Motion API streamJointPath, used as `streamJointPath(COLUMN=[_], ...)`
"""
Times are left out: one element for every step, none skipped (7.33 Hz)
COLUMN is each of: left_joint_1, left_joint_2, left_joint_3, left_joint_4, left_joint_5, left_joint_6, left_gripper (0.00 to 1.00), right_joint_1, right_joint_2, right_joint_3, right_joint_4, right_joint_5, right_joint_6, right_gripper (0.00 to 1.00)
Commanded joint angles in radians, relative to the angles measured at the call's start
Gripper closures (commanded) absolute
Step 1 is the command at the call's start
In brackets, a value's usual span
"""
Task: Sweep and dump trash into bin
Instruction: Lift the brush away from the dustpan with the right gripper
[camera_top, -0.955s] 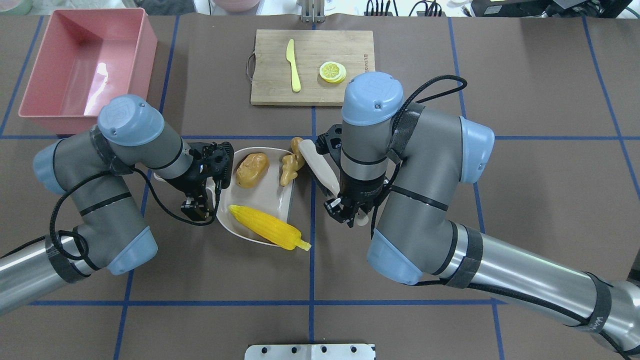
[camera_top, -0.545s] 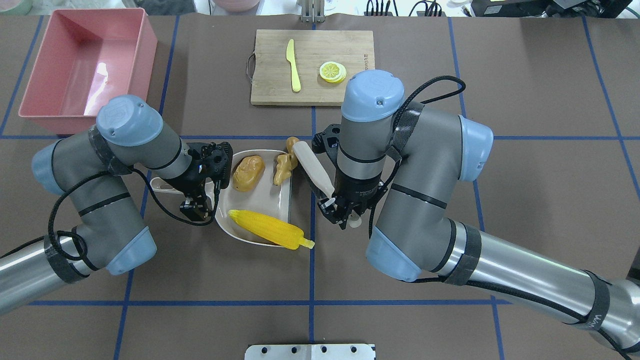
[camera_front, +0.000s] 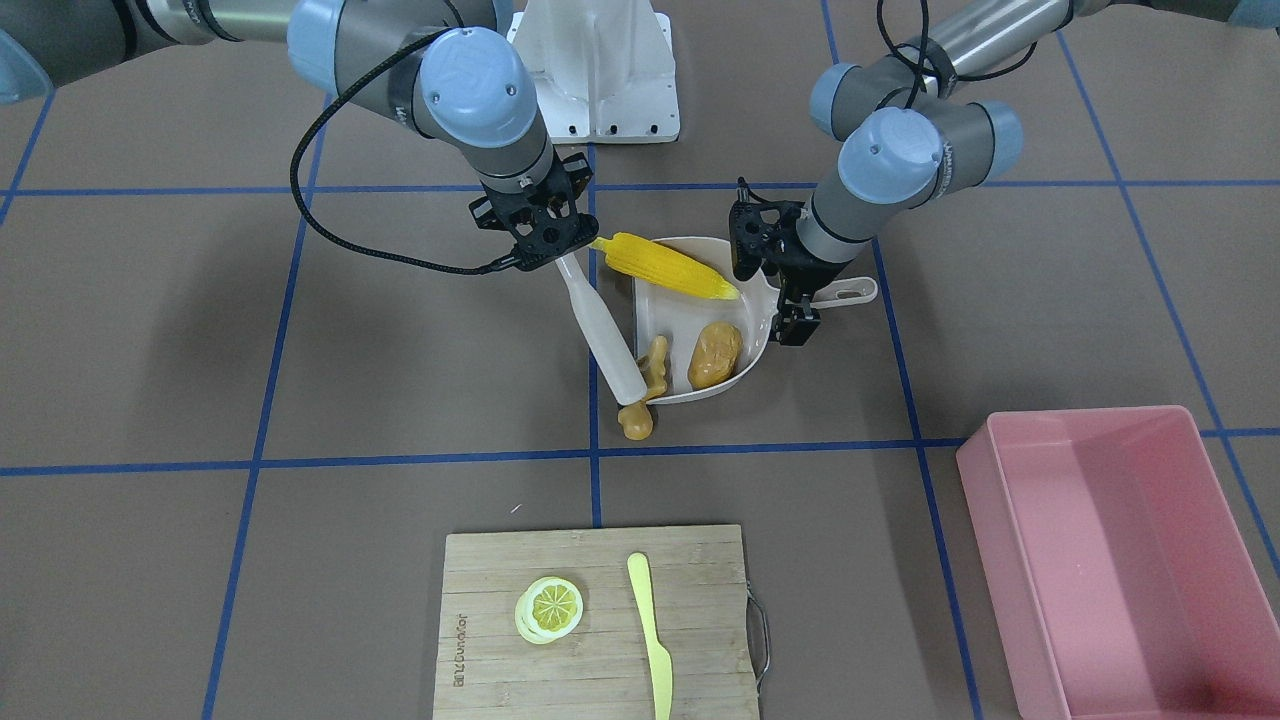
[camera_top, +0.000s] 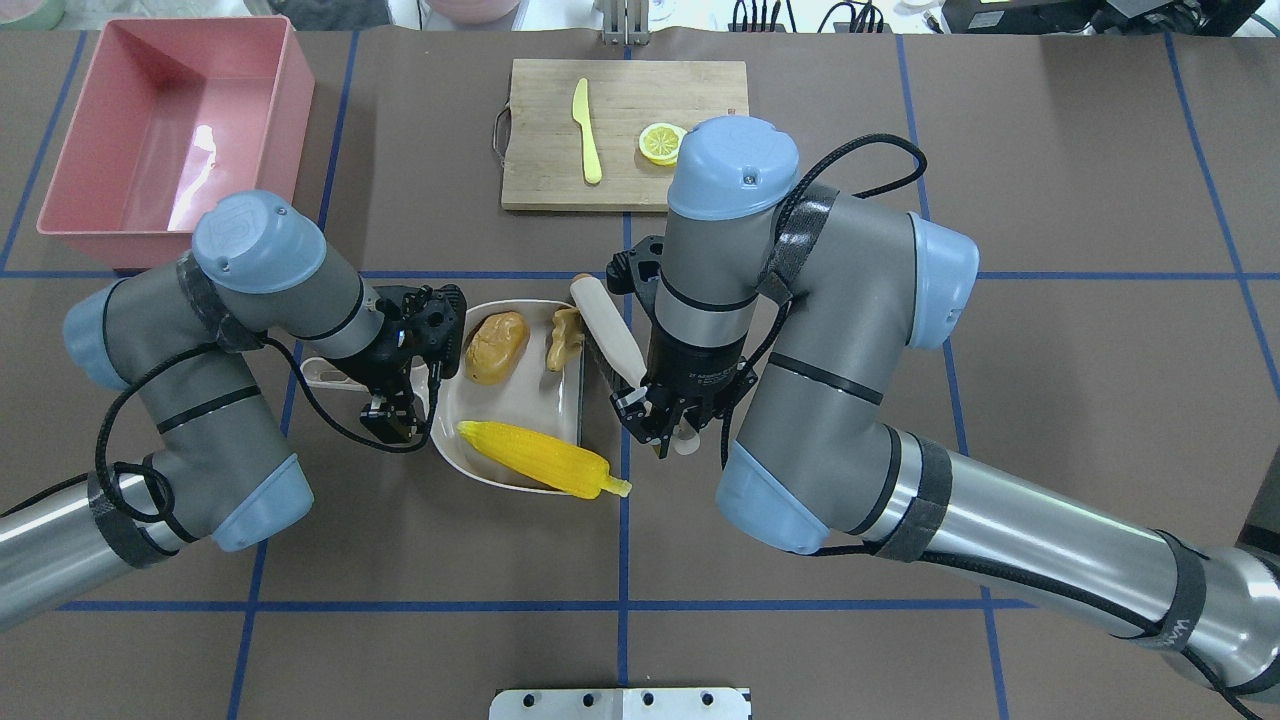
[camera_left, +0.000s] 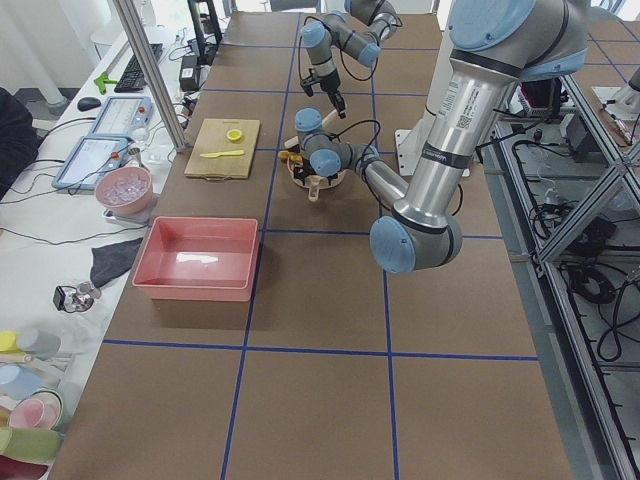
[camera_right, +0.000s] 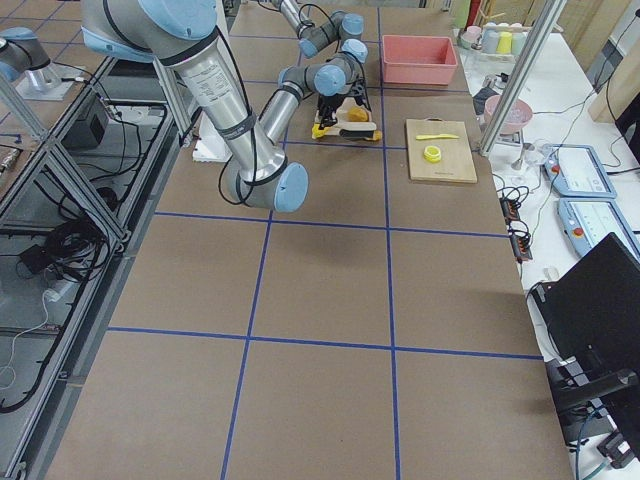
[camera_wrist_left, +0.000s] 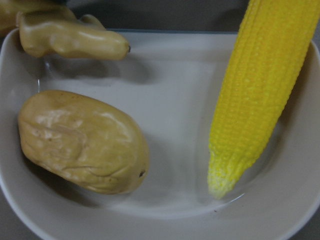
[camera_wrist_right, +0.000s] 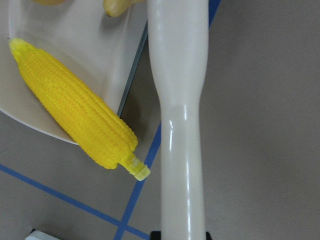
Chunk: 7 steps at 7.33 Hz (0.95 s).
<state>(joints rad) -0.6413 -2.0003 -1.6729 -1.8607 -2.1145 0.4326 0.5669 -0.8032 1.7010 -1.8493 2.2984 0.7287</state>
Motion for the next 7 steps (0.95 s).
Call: streamJointPath(left_joint_1=[0.002, 0.002, 0.002, 0.002, 0.002, 0.002, 0.002], left_joint_2=[0.000, 0.000, 0.000, 0.000, -0.001, 0.000, 0.000], left_joint_3=[-0.001, -0.001, -0.001, -0.001, -0.001, -0.001, 0.001], left_joint_4=[0.000, 0.000, 0.000, 0.000, 0.000, 0.000, 0.000], left_joint_5=[0.001, -0.001, -0.001, -0.001, 0.001, 0.001, -0.001], left_joint_6=[0.000, 0.000, -0.006, -0.006, -0.006, -0.006, -0.008], left_gripper=[0.02, 0.02, 0.02, 0.02, 0.02, 0.02, 0.02], right_joint_1=[0.001, 0.004, 0.010, 0.011, 0.011, 0.031, 0.054], right_joint_2=[0.015, 0.015, 0.019, 0.030, 0.044, 0.065, 0.058], right_joint_3=[0.000, -0.001, -0.007, -0.012, -0.012, -0.018, -0.009], right_joint_4=[-0.001, -0.002, 0.010, 0.009, 0.007, 0.002, -0.005], right_joint_5=[0.039, 0.050, 0.052, 0.055, 0.077, 0.119, 0.131], right_joint_6=[0.021, 0.026, 0.049, 0.066, 0.083, 0.099, 0.098], right_gripper=[1.00, 1.00, 1.00, 1.00, 1.00, 1.00, 1.00])
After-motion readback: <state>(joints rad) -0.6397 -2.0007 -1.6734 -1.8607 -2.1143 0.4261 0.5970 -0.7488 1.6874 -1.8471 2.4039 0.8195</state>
